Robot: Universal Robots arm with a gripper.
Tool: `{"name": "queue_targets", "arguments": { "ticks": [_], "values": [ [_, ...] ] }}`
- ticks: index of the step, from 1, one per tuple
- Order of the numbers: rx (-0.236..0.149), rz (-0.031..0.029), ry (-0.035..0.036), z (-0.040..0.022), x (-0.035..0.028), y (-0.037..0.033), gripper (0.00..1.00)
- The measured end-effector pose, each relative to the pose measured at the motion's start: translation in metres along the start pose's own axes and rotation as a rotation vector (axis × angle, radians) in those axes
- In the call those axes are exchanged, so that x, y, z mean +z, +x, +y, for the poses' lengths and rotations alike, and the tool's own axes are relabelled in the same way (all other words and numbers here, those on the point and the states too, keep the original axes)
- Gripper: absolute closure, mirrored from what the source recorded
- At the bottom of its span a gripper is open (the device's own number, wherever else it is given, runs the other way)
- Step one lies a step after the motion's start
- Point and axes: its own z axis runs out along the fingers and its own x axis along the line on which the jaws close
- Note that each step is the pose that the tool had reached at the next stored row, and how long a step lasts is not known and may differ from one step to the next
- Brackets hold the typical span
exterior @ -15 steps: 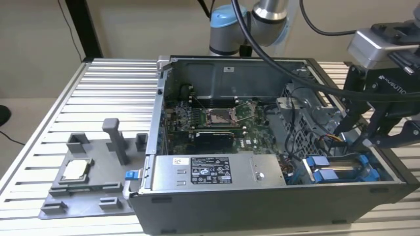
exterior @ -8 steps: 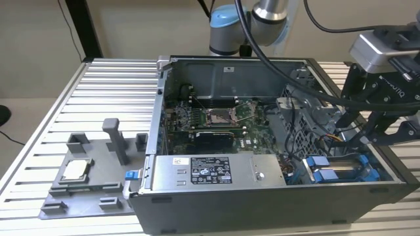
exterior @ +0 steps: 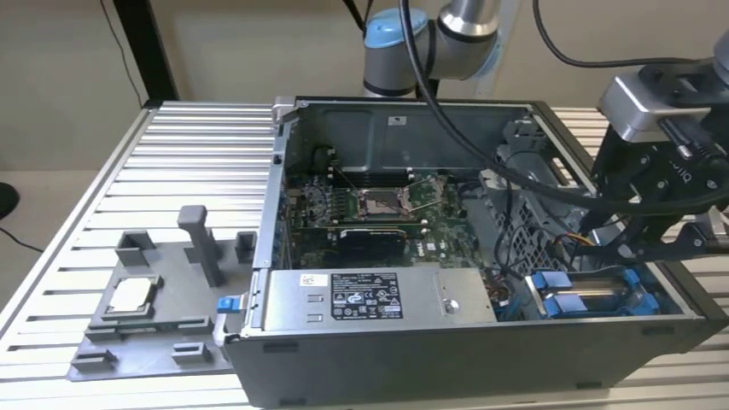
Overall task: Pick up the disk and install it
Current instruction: 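Insert the first disk wire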
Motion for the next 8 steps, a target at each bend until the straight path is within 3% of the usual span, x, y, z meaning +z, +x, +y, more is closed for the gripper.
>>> {"name": "queue_targets", "arguments": {
  "ticks": [5,8],
  "values": [
    [0.061,-0.0028,0.008,-0.0018,0.0089,0.0012,0.0],
    [0.069,-0.007,0.0088,-0.003,0.0143,0.0018,0.0]
  ]
}}
